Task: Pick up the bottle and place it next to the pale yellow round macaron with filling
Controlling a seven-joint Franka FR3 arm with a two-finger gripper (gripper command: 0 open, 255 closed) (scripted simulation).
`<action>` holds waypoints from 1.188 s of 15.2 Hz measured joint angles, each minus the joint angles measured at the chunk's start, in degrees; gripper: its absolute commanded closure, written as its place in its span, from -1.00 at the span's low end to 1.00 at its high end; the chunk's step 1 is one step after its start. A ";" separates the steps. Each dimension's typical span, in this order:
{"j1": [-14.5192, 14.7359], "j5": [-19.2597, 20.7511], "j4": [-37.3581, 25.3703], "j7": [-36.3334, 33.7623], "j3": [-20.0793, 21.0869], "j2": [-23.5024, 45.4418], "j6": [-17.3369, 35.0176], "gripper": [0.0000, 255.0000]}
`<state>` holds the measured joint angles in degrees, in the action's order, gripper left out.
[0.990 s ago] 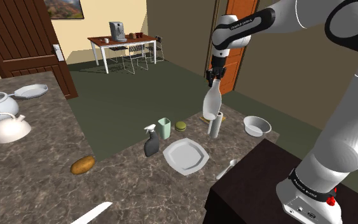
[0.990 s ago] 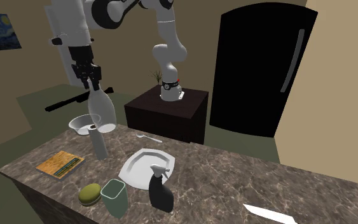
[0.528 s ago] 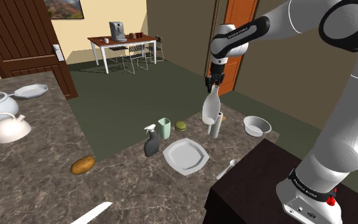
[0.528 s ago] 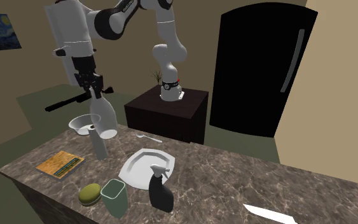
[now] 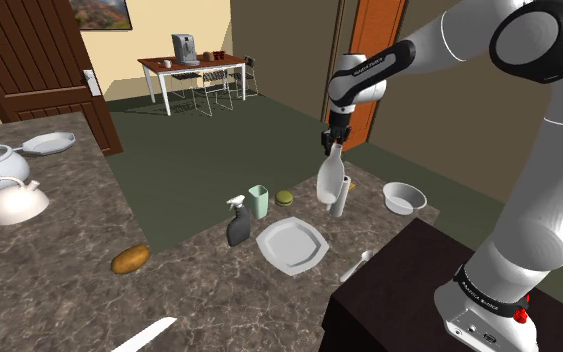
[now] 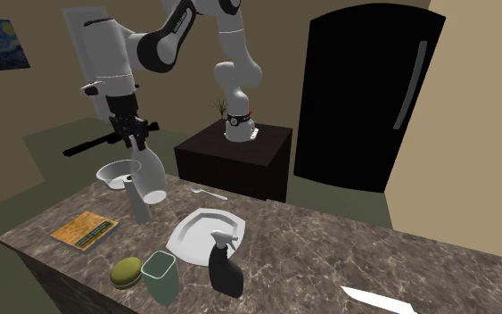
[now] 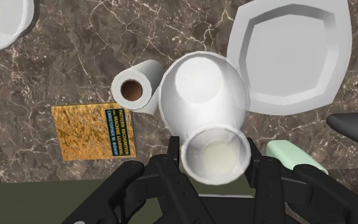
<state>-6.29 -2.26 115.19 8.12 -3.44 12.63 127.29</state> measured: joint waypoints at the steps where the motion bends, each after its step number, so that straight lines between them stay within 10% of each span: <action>1: -0.02 -0.05 0.21 0.05 0.00 0.40 0.60 1.00; 18: -0.21 -1.03 3.29 0.80 0.41 8.71 11.98 1.00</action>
<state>-6.51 -3.29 118.48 8.92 -3.03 21.34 139.27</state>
